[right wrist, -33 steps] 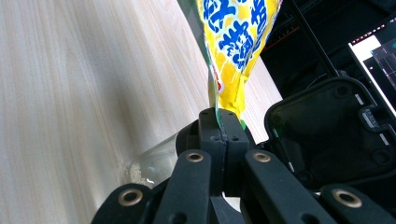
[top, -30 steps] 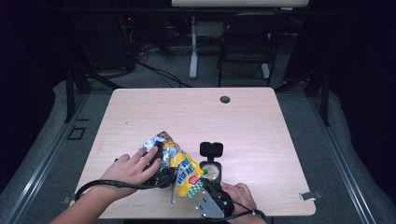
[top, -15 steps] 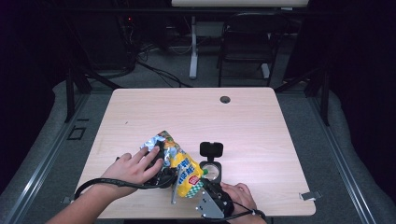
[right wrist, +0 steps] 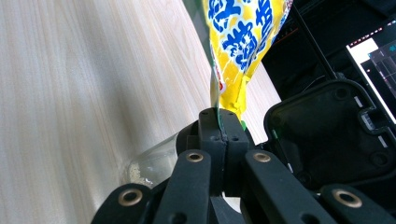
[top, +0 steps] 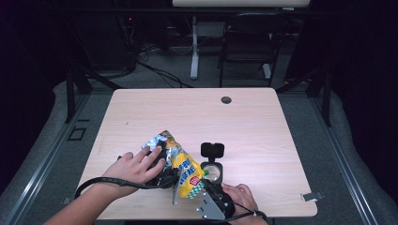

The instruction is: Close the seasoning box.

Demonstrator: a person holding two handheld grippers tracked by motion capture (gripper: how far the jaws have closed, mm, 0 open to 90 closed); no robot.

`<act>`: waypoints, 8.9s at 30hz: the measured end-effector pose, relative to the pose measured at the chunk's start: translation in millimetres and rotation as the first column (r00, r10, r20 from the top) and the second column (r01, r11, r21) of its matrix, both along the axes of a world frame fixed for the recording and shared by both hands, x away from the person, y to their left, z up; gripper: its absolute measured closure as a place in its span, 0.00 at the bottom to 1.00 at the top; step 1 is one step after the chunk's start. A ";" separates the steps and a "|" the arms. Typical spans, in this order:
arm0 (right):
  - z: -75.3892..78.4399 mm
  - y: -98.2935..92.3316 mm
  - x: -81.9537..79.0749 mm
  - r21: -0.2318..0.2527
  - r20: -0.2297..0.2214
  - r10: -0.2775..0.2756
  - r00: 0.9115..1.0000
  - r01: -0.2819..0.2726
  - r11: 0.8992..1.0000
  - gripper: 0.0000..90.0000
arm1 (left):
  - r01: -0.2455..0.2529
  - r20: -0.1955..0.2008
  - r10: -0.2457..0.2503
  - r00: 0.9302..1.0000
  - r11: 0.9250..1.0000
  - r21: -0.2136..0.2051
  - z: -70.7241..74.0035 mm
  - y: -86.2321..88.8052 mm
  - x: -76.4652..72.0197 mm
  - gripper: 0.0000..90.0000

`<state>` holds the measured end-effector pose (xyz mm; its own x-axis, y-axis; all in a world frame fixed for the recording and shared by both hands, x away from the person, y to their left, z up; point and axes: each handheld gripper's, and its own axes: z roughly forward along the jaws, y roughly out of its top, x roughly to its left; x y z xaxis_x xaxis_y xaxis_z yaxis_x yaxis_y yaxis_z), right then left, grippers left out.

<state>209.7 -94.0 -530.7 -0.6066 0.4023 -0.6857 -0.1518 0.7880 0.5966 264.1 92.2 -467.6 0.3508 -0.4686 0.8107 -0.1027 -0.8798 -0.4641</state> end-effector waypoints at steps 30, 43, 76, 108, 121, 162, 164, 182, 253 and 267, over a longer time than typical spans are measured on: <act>-0.1 -0.4 -1.7 -0.019 0.017 -0.004 1.000 0.004 1.000 1.00 | 0.030 0.018 -0.031 0.999 0.998 0.055 6.8 -7.5 -0.6 0.64; -0.7 -1.3 -1.9 -0.014 0.011 -0.008 1.000 0.008 1.000 1.00 | 0.036 0.023 -0.038 0.999 0.997 0.068 7.0 -10.3 -1.1 0.64; -1.3 -2.9 -2.2 0.012 0.024 -0.014 1.000 0.014 1.000 1.00 | 0.049 0.040 -0.053 0.998 0.994 0.096 12.1 -16.3 -0.1 0.64; -0.5 -3.3 -3.2 -0.006 0.035 -0.024 0.999 0.025 1.000 1.00 | 0.053 0.046 -0.060 0.997 0.990 0.129 13.9 -19.8 -0.2 0.65; -2.4 -2.3 -2.9 0.018 0.034 -0.011 0.999 0.010 1.000 1.00 | 0.061 0.042 -0.066 0.997 0.991 0.116 13.5 -19.7 -1.0 0.65; -2.3 -1.4 -3.6 0.000 0.036 -0.015 0.999 0.015 1.000 1.00 | 0.079 0.053 -0.088 0.995 0.986 0.148 13.5 -22.3 -3.2 0.67; -2.4 -1.5 -3.4 0.001 0.035 -0.014 0.999 0.014 1.000 1.00 | 0.077 0.054 -0.086 0.995 0.985 0.156 13.6 -22.5 -3.4 0.67; -3.5 -1.6 -3.0 0.017 0.033 -0.011 0.999 0.011 1.000 1.00 | 0.086 0.057 -0.096 0.994 0.984 0.153 13.8 -24.1 -3.5 0.67; 1.0 -2.2 -1.1 0.018 0.035 -0.023 0.999 0.023 1.000 1.00 | 0.087 0.059 -0.102 0.993 0.973 0.213 24.3 -34.0 -3.4 0.74; -0.1 -0.4 -1.4 0.033 0.039 -0.021 0.999 0.020 0.999 1.00 | 0.093 0.055 -0.108 0.993 0.969 0.228 26.3 -35.4 -3.9 0.74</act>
<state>208.3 -94.4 -530.8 -0.5710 0.4367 -0.6952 -0.1598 0.7715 0.6159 260.3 56.8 -441.3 0.2417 -0.6717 0.7003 -0.1473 -0.7387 -0.6577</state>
